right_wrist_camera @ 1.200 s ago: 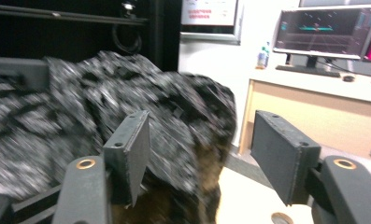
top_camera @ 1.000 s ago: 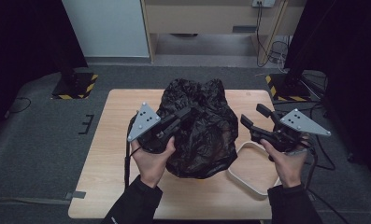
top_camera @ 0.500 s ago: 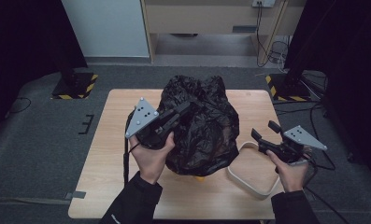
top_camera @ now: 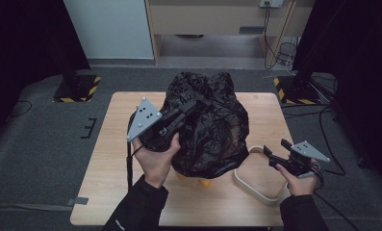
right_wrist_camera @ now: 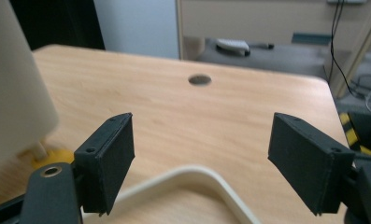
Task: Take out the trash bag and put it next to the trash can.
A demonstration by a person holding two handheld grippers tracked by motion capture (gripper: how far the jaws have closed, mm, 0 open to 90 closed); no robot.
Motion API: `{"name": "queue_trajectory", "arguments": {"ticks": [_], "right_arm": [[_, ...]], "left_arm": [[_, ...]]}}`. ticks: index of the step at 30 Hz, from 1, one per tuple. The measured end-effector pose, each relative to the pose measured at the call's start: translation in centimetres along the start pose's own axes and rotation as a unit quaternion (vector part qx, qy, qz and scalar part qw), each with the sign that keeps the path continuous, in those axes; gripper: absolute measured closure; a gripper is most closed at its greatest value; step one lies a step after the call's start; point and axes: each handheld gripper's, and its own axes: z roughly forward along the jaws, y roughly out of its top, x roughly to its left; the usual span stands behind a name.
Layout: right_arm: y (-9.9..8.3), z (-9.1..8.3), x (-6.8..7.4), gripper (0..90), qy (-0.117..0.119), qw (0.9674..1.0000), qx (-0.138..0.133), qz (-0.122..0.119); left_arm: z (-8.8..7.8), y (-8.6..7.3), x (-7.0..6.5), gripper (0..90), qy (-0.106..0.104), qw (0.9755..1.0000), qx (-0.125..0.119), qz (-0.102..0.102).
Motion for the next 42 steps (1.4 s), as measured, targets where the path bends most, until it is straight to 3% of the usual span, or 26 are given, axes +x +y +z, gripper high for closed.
{"name": "queue_trajectory", "arguments": {"ticks": [3,7,14,42], "right_arm": [[-1.0,0.2,-0.4,21.4,-0.005,0.9998,0.018,0.003],[-1.9,0.5,-0.8,20.1,-0.008,0.9997,0.022,0.007],[-3.5,1.1,-1.0,19.0,-0.017,0.9983,0.056,-0.004],[-4.9,1.3,-1.7,18.1,-0.027,0.9965,0.080,0.000]], "left_arm": [[0.0,0.3,0.0,89.9,0.001,1.0000,-0.004,0.000],[0.0,0.8,0.0,89.9,0.002,0.9999,-0.015,0.001],[-0.3,1.7,0.2,89.9,0.005,0.9994,-0.036,0.003],[-2.4,5.6,0.8,89.8,0.015,0.9942,-0.106,0.006]]}}
